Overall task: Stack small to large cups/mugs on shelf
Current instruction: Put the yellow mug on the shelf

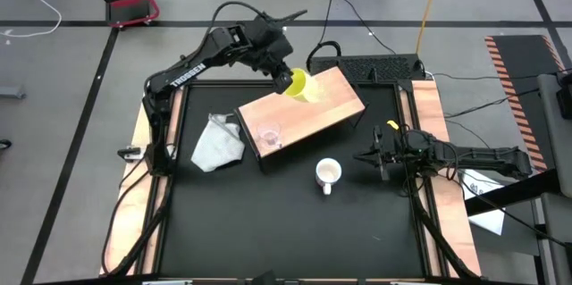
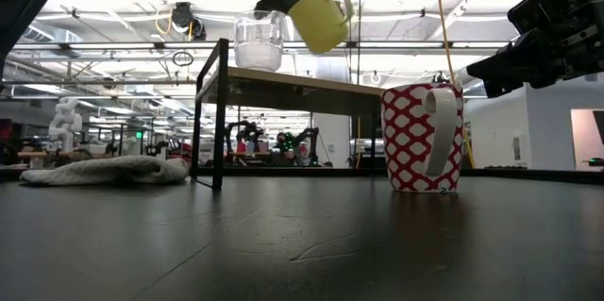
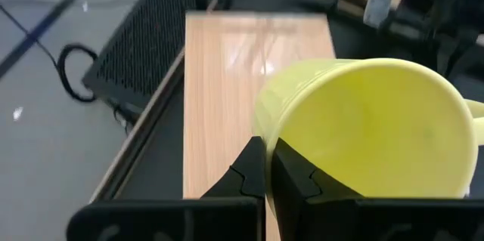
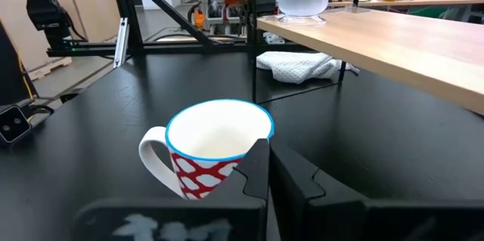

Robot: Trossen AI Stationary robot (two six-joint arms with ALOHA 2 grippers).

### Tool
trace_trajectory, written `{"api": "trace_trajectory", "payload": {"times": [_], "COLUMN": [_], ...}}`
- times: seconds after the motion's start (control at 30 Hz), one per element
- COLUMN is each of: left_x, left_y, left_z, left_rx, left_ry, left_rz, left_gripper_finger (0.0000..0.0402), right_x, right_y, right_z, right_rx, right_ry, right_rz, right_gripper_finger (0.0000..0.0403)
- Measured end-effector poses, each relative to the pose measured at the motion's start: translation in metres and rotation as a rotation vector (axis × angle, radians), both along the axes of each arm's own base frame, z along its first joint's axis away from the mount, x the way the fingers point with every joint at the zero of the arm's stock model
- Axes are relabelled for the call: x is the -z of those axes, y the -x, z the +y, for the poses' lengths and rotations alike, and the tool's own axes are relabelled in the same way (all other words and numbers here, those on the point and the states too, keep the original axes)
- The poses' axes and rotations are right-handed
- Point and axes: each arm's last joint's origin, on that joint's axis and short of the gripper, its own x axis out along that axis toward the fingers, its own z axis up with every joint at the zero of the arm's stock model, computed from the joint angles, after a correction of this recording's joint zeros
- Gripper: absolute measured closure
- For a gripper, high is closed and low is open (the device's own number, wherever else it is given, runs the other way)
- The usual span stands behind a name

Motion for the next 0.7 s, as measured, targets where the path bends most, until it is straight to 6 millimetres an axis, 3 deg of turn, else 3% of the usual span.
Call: {"api": "trace_trajectory", "payload": {"times": [0.33,0.53,0.7], "left_x": [0.011,0.032,0.036], "left_y": [-0.001,-0.016,-0.021], "left_z": [-0.007,-0.007,-0.009], "left_rx": [0.046,0.062,0.086], "left_ry": [0.028,0.031,0.022], "left_rz": [0.091,0.176,0.186], "left_gripper_finger": [0.0397,0.0397,0.0398], "right_x": [0.0,0.0,0.0], "right_y": [0.0,0.0,0.0], "right_z": [0.0,0.0,0.0], "right_rx": [0.0,-0.001,-0.001], "right_ry": [0.004,0.004,0.004], "right_rz": [0.0,0.0,0.0], "right_gripper_finger": [0.0403,0.0403,0.0403]}}
